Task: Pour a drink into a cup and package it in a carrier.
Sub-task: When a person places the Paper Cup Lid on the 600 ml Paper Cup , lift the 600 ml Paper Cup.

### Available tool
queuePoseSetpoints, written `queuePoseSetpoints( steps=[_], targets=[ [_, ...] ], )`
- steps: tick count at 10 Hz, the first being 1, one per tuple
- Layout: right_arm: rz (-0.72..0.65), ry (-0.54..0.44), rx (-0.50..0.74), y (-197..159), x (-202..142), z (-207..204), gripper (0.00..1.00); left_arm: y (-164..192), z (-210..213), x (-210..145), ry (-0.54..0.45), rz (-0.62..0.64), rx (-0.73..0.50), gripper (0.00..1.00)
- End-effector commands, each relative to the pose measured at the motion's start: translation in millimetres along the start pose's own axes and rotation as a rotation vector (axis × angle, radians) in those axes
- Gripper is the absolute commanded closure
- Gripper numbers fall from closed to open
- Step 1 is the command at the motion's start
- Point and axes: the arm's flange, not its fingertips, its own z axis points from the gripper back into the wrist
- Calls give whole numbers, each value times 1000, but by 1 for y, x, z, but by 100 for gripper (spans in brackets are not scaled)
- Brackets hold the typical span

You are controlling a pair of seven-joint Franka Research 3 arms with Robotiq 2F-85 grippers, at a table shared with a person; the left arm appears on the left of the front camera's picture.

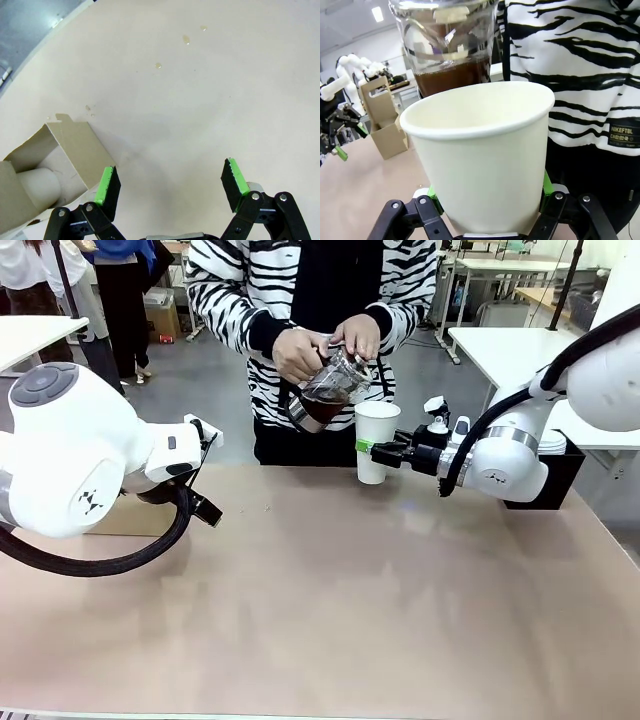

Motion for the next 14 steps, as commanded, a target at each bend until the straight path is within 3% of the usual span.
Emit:
queuePoseSetpoints(
  steps=[1, 14],
  targets=[
    [-1, -1, -12, 1, 2, -2, 19, 0, 1, 0, -2, 0, -2, 0],
    [-1, -1, -12, 1, 2, -2, 19, 0, 1, 0, -2, 0, -2, 0]
  ],
)
